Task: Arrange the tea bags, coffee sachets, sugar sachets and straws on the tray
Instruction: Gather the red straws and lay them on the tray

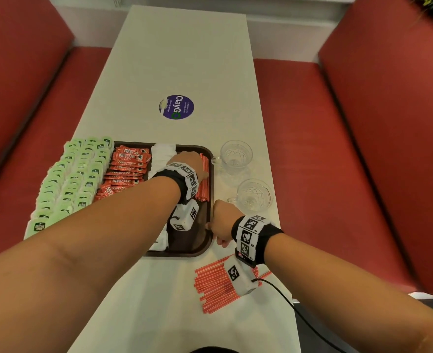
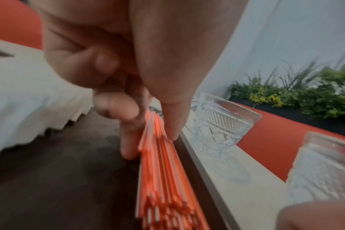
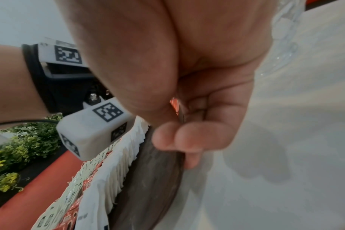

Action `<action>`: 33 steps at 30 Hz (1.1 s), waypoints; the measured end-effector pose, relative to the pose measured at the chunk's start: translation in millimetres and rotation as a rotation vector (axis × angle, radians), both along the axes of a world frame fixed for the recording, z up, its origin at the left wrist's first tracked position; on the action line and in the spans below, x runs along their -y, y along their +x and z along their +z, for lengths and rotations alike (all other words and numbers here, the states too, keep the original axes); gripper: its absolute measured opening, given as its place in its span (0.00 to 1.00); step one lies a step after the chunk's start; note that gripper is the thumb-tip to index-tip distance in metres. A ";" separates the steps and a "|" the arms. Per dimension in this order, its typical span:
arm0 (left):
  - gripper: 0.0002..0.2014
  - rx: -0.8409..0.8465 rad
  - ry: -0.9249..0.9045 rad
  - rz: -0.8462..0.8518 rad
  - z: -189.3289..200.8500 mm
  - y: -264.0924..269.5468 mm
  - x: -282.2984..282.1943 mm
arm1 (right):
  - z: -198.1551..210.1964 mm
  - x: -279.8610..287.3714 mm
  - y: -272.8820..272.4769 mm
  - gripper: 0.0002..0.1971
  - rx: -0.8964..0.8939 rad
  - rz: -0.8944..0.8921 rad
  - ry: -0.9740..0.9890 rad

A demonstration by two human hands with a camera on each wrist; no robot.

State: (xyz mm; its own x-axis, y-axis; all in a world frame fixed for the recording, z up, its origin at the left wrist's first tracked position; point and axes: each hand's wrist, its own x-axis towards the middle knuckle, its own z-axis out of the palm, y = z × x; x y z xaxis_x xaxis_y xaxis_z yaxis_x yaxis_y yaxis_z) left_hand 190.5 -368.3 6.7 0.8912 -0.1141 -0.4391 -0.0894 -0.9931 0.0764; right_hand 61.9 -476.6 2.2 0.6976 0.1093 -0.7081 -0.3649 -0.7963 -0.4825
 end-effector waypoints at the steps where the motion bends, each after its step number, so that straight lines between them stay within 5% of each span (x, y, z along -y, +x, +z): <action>1: 0.23 0.017 0.016 -0.003 1.0 0.7 -0.1 | 0.4 0.3 -0.6 0.09 0.002 0.001 0.001; 12: 0.23 0.040 0.019 -0.047 29.4 -22.1 -5.0 | 12.4 11.5 -14.2 0.12 0.056 0.009 -0.017; 19: 0.11 0.175 -0.319 -0.049 60.0 -109.3 -21.6 | 21.5 43.4 -39.1 0.28 0.282 0.442 -0.133; 27: 0.18 -0.108 -0.153 -0.395 24.5 -212.1 -14.1 | 4.6 73.4 -77.6 0.50 0.417 0.833 -0.309; 33: 0.35 -0.047 -0.088 -0.450 -9.9 -243.0 -5.0 | -4.6 71.1 -89.3 0.29 0.465 0.861 -0.301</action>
